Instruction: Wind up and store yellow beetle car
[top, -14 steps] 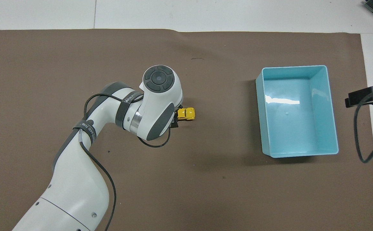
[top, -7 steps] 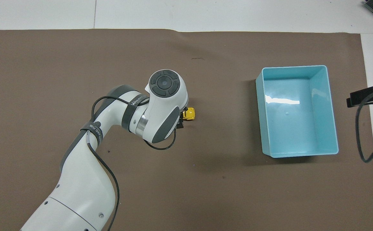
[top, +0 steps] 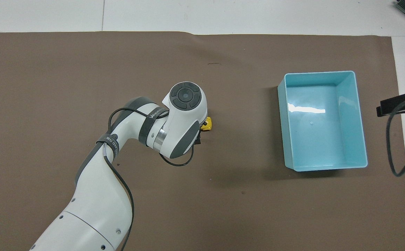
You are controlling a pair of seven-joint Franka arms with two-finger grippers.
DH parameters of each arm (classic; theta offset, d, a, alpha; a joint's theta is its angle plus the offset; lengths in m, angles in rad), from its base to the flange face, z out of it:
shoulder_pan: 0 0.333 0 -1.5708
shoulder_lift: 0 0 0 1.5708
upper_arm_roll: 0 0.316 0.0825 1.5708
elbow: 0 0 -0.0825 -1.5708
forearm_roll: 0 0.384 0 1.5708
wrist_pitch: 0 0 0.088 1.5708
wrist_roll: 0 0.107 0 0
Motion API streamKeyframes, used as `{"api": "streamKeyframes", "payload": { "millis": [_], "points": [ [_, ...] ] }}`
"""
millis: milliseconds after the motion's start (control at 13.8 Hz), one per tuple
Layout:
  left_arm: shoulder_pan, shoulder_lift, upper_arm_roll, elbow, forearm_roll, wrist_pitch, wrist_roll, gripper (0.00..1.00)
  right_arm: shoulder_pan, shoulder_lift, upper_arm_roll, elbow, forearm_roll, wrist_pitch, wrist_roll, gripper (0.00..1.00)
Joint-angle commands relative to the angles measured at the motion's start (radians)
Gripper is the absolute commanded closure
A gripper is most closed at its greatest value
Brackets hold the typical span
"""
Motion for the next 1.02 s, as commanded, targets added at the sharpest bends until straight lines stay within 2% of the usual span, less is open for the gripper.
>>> {"api": "streamKeyframes", "payload": {
  "millis": [0,218,363,943],
  "points": [
    [-0.012,-0.009,0.014,-0.016,-0.015,0.006,-0.009,0.23,-0.009,-0.025,0.003,-0.029,0.004,0.016,-0.020,0.00],
    [-0.012,-0.009,0.012,-0.017,-0.014,0.004,-0.007,0.61,-0.009,-0.023,0.003,-0.029,0.004,0.015,-0.020,0.00],
    [-0.010,-0.009,0.012,-0.019,-0.014,0.004,-0.007,0.72,-0.011,-0.023,0.001,-0.029,0.004,0.015,-0.020,0.00],
    [0.034,-0.024,0.016,-0.077,-0.012,0.004,0.045,0.72,-0.013,-0.023,0.003,-0.029,0.004,0.016,-0.020,0.00]
  ]
}}
